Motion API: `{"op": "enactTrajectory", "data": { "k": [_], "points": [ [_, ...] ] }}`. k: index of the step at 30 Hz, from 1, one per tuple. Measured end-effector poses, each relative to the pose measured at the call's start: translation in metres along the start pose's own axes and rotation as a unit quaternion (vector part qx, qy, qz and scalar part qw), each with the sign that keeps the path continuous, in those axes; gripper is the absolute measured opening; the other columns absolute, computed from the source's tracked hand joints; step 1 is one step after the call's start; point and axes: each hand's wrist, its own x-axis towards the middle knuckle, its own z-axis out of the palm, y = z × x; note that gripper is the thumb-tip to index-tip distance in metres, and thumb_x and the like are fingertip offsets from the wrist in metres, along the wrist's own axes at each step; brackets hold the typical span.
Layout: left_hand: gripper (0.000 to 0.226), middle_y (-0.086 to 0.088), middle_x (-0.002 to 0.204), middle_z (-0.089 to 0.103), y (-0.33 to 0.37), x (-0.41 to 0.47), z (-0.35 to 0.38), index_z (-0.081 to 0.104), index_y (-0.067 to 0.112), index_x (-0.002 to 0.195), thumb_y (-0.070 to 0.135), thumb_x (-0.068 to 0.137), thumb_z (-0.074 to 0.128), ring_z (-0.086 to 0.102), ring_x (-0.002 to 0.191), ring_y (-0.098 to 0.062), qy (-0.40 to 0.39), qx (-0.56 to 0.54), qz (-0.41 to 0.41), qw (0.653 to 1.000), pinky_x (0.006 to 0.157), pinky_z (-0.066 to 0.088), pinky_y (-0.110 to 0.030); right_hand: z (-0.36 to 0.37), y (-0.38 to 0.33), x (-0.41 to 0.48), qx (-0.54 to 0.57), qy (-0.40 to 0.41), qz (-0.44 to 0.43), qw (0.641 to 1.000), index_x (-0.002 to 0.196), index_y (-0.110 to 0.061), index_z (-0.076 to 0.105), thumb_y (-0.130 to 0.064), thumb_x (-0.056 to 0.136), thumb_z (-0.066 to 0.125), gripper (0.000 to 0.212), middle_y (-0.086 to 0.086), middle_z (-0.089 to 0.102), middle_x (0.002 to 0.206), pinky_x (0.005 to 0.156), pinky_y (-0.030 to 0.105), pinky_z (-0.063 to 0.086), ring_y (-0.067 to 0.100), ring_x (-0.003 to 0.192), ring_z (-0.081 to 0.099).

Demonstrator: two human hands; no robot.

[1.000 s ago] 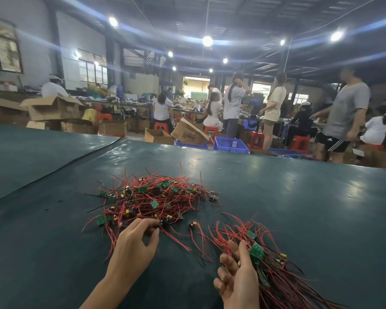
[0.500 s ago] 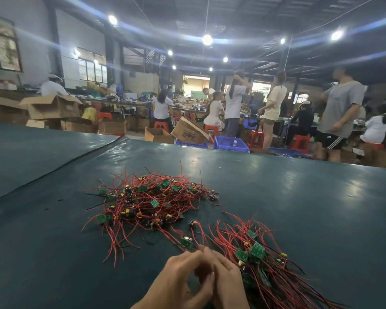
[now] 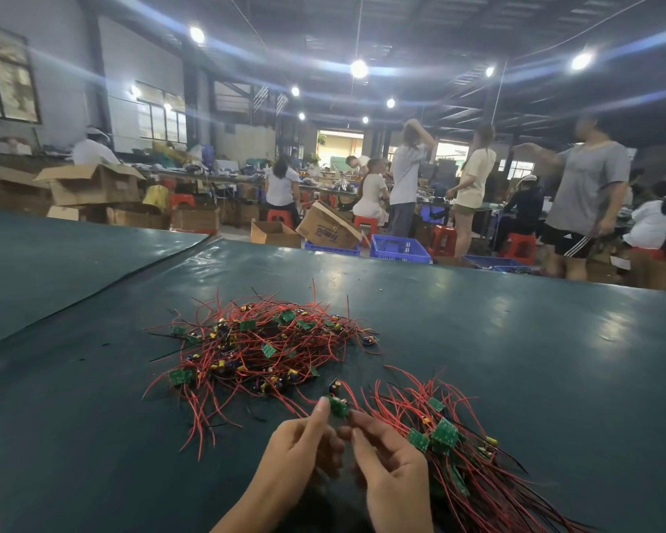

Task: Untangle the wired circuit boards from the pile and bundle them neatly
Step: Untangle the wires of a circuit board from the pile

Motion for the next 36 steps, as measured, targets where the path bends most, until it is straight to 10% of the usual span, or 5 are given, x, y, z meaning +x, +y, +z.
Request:
{"op": "enactTrajectory", "data": {
  "k": [6, 12, 22, 29, 36],
  "points": [
    [0.055, -0.014, 0.083, 0.073, 0.003, 0.005, -0.004, 0.078, 0.016, 0.085, 0.061, 0.075, 0.048, 0.069, 0.068, -0.021, 0.014, -0.142, -0.065, 0.988, 0.058, 0.05, -0.027, 0.006, 0.005, -0.006, -0.104, -0.028, -0.058, 0.992, 0.084, -0.041, 0.077, -0.001, 0.088, 0.065, 0.042, 0.011, 0.073, 0.074, 0.059, 0.02, 0.046, 0.022, 0.059, 0.064],
    [0.028, -0.013, 0.075, 0.07, 0.009, 0.005, -0.008, 0.073, 0.004, 0.087, 0.023, 0.067, 0.069, 0.065, 0.062, -0.016, 0.026, -0.233, -0.032, 0.972, 0.048, 0.049, -0.022, 0.005, 0.01, -0.002, -0.126, 0.075, -0.107, 0.983, 0.073, -0.034, 0.075, -0.002, 0.077, 0.078, 0.033, -0.005, 0.073, 0.07, 0.061, 0.013, 0.05, 0.007, 0.063, 0.067],
    [0.007, -0.015, 0.082, 0.074, 0.003, 0.011, -0.01, 0.072, 0.006, 0.085, 0.007, 0.083, 0.066, 0.068, 0.065, -0.015, 0.113, -0.259, -0.025, 0.959, 0.048, 0.053, -0.022, 0.006, 0.001, -0.002, -0.279, 0.226, -0.341, 0.869, 0.063, -0.028, 0.065, -0.04, 0.075, 0.061, 0.018, -0.018, 0.061, 0.066, 0.065, 0.046, 0.048, 0.018, 0.068, 0.058],
    [0.007, -0.016, 0.083, 0.074, 0.001, 0.01, -0.01, 0.07, 0.003, 0.088, 0.009, 0.084, 0.067, 0.069, 0.067, -0.016, 0.098, -0.204, 0.005, 0.974, 0.051, 0.054, -0.022, 0.01, 0.012, -0.001, -0.155, 0.09, -0.086, 0.98, 0.071, -0.029, 0.072, -0.02, 0.082, 0.075, 0.014, -0.003, 0.067, 0.063, 0.052, 0.015, 0.045, 0.006, 0.05, 0.055],
    [0.011, -0.014, 0.065, 0.068, 0.003, 0.001, 0.001, 0.067, -0.006, 0.085, 0.005, 0.085, 0.066, 0.063, 0.056, -0.018, 0.011, -0.089, 0.044, 0.995, 0.052, 0.052, -0.026, 0.008, 0.009, 0.002, -0.054, 0.036, 0.004, 0.998, 0.072, -0.02, 0.076, -0.016, 0.087, 0.068, 0.018, -0.002, 0.074, 0.068, 0.059, 0.013, 0.05, 0.005, 0.065, 0.07]
  ]
}}
